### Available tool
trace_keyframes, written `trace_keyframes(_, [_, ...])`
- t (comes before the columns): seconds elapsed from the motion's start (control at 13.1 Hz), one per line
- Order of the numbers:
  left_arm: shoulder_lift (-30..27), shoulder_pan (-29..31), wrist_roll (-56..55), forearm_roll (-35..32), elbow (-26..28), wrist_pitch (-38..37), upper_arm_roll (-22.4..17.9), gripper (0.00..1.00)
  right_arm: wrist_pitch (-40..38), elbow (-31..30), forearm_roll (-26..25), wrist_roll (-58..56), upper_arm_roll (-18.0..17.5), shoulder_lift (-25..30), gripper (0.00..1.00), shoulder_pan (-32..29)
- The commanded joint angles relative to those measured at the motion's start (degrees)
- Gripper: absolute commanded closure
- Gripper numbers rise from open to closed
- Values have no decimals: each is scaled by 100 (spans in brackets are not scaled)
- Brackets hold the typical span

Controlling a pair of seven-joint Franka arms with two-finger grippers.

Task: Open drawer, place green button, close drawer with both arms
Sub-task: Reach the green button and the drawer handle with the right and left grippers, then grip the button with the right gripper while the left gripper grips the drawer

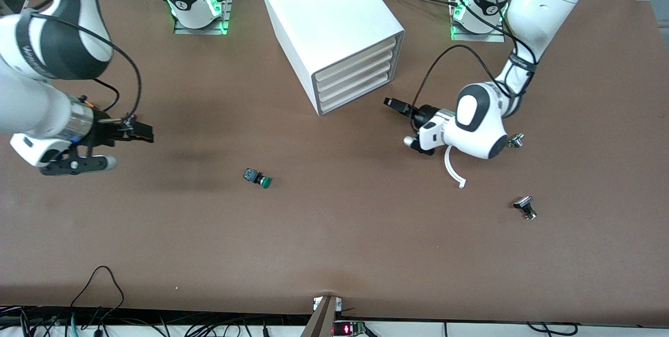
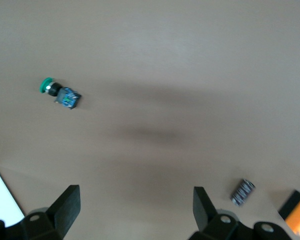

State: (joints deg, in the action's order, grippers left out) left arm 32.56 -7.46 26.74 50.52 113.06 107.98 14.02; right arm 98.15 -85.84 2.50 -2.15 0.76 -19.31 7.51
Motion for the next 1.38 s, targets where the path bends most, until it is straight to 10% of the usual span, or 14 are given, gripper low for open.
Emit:
trace_keyframes(0.0, [-65, -106, 471, 580, 190, 127, 197, 1, 275, -3, -73, -242, -41, -213, 0, 242])
trace_keyframes(0.46, [40, -265, 1387, 1451, 831, 777, 513, 6, 1074, -12, 171, -2180, -59, -924, 0, 550])
trace_keyframes(0.61, [40, -265, 1387, 1618, 893, 909, 645, 18, 1259, -12, 487, -3103, -59, -1240, 0, 568])
trace_keyframes(0.92, [93, -265, 1395, 1672, 964, 945, 707, 97, 1908, -21, 673, -4239, -59, -1724, 0, 795])
trace_keyframes(1.3, [110, -230, 1404, 1584, 982, 1058, 637, 100, 2840, -161, 374, -4346, -59, -2067, 0, 1341])
